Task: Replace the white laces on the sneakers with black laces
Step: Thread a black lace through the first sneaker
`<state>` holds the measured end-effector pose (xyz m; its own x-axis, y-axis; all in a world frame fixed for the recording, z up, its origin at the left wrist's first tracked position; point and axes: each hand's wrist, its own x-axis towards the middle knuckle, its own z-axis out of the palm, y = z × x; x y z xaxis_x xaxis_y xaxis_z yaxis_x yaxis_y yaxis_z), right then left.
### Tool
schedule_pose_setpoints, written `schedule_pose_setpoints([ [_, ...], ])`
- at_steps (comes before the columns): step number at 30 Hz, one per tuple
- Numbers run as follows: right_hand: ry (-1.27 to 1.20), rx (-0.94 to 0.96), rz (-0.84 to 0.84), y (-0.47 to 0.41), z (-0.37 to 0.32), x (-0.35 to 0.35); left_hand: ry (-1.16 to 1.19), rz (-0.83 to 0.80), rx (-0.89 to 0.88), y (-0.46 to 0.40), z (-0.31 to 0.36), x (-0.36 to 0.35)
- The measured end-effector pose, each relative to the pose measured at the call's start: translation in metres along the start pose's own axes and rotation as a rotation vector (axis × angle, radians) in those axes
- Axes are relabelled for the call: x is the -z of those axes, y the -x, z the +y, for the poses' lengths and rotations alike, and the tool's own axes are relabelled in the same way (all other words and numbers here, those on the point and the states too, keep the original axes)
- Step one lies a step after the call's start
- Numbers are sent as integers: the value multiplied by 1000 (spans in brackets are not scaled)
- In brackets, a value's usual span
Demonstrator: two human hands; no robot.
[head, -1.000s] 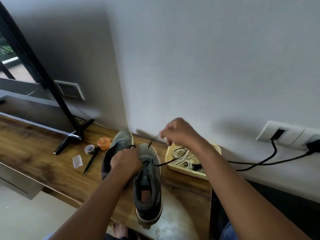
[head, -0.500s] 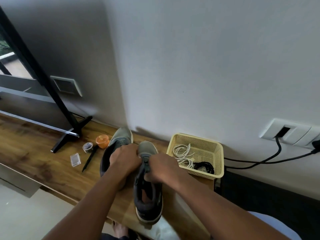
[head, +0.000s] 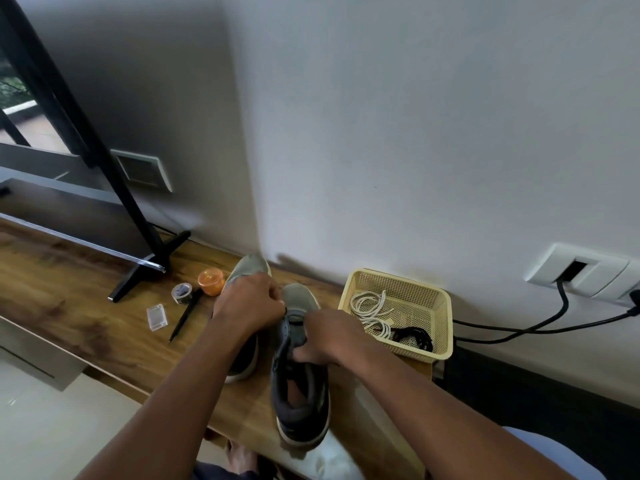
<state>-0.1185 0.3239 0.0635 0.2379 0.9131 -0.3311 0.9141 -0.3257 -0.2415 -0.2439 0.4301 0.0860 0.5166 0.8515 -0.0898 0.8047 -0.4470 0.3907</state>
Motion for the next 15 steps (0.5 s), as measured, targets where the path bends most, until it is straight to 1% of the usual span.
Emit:
schedule_pose_setpoints([
  [2,-84,35,-6,-1,9,15,-37,89,39,1,1,7],
  [3,-178,51,2,-1,13,25,-29,157,45,1,3,10],
  [5,-480,40,81,-1,17,45,71,310,5,4,9,18],
  [7,-871,16,176,1,16,61,241,385,-73,6,15,26],
  [9,-1222,49,238,3,13,73,496,354,-99,6,18,29],
  [11,-1443,130,288,7,10,81,810,261,-11,4,21,28],
  [13,-1548,205,294,10,8,83,1033,144,133,3,23,23],
  [15,-1525,255,286,12,6,80,1201,-10,231,3,26,21],
])
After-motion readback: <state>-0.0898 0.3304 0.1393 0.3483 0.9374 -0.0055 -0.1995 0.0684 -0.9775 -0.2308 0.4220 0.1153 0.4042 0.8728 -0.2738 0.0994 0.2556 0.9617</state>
